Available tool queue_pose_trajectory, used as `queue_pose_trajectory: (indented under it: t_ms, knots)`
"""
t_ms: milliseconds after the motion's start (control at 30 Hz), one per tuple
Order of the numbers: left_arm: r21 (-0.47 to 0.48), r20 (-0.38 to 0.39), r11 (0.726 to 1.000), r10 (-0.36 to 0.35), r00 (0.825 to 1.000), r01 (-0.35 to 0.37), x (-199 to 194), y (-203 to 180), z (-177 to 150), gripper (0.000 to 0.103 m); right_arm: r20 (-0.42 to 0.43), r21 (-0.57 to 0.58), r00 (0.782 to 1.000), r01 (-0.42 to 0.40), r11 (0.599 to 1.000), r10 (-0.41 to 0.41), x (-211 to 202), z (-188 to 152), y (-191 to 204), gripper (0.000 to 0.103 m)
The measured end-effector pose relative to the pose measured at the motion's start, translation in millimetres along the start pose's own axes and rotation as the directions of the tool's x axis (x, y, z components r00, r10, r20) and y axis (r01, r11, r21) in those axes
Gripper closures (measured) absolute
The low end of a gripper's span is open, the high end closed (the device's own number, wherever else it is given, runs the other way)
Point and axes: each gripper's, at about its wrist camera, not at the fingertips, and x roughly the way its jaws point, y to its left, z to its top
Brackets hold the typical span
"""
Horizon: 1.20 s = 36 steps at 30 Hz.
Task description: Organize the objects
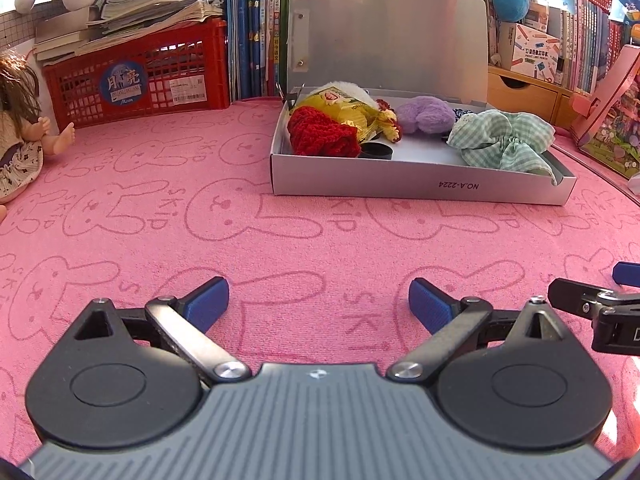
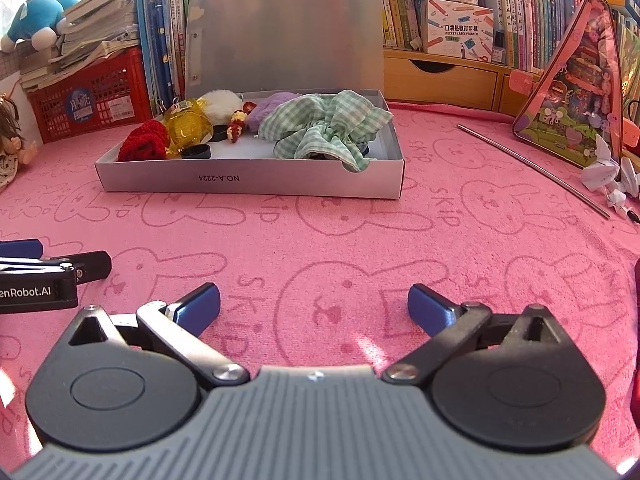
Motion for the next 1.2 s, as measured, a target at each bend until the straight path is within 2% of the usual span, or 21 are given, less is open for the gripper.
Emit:
queue_pose_trajectory:
  t_ms: [167,267,1200]
  knots:
    - [0.009,0.001,1.000,0.005,1.000,-0.005,0.3,-1.3,-0.9,0.004,-0.004,-0.011,1.000,0.003,1.000,-0.003,1.2,0.7,1.4,0.000]
    - [0.008,-0.006,1.000,0.001,1.000,-0.001,1.7,-1.4,-0.6,0.000,-0.006,-0.017,1.000,0.003,1.000,-0.003,2.3,1.0,2.1,0.000]
    - [0.007,-0.009,1.000,0.000,1.000,0.000,2.8,-1.4,-0.4,0.000,-0.006,-0.021,1.000,-0.003,1.000,0.003,5.0,2.1,3.1,0.000]
